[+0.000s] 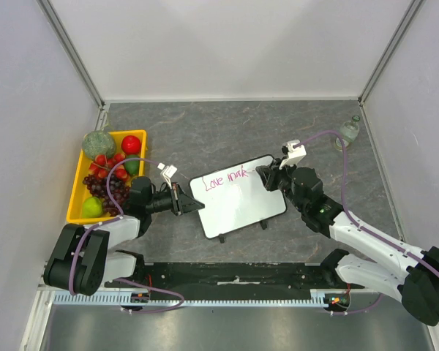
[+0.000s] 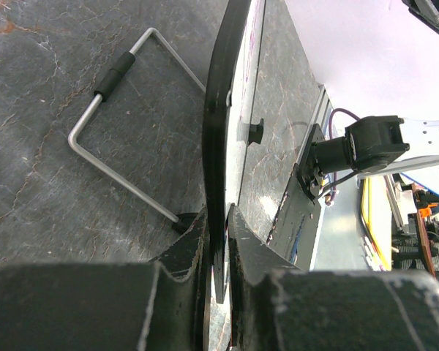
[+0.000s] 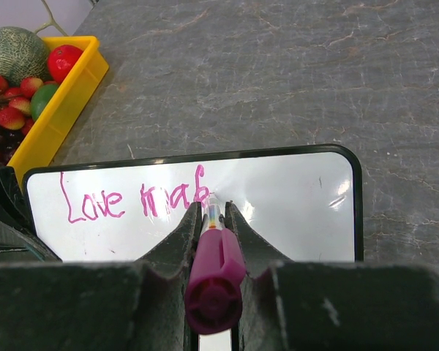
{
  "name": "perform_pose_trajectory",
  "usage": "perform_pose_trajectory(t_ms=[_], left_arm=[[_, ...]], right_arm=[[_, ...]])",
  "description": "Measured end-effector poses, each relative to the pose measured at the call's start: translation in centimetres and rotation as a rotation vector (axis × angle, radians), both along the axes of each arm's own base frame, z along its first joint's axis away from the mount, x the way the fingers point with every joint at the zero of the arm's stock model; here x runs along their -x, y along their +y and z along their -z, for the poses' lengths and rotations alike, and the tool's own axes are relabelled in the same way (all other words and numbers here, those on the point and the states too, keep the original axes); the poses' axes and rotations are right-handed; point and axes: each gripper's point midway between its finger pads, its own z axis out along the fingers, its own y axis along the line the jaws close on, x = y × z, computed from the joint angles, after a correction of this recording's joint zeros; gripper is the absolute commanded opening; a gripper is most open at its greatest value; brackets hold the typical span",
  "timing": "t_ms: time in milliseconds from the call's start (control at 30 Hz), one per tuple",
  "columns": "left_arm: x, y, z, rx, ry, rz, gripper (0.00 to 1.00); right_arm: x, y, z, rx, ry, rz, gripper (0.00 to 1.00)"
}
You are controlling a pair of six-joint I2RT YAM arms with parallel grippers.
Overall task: Write a sentence on the whiteboard
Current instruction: Write on the whiteboard with the whiteboard.
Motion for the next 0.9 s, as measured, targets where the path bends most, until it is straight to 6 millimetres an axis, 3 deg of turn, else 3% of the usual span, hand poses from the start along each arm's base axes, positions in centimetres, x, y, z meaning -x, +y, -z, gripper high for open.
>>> perform_pose_trajectory(t_ms=[900], left_arm=[[-0.01, 0.00, -0.01, 0.000, 0.000, -0.001, 0.02]], right_arm=[[-0.85, -0.81, -0.18, 0.004, -0.007, 0.053, 0.00]])
